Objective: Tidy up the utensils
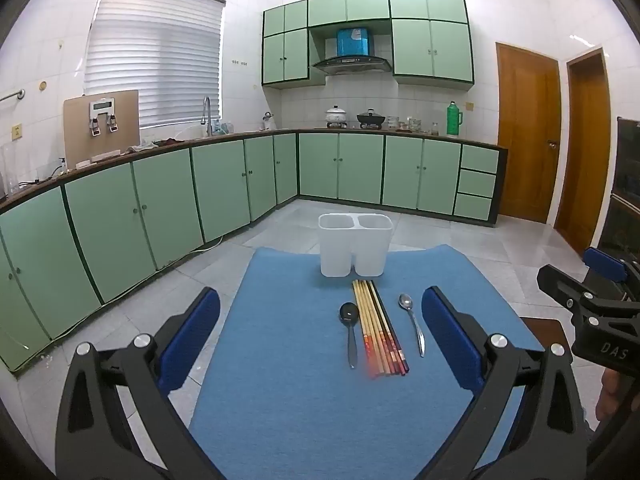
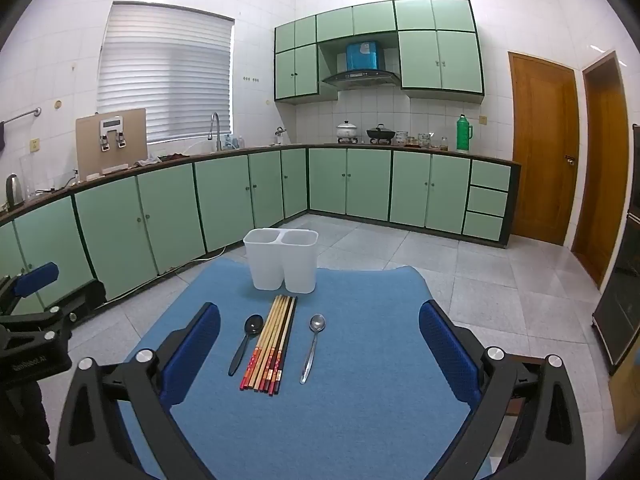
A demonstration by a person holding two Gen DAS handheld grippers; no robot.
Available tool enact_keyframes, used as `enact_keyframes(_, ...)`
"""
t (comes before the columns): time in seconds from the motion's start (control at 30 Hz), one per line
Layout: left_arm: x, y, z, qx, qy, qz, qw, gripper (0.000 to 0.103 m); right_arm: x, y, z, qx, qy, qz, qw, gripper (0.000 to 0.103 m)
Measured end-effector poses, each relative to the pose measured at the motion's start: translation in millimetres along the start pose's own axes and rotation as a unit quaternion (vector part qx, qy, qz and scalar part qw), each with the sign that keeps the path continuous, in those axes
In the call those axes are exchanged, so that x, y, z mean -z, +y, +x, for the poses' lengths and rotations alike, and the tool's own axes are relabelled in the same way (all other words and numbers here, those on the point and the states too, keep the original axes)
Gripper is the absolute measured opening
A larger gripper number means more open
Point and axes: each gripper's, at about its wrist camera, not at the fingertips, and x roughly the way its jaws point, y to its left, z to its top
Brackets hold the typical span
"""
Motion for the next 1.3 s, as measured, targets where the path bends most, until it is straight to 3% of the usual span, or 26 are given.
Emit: enact_keyframes(1.3, -3.9, 9.8, -3.7, -0.006, -0.002, 0.002, 1.0000, 0.098, -1.4, 3.7, -0.4, -0.001, 0.001, 0.003, 1.000, 0.097)
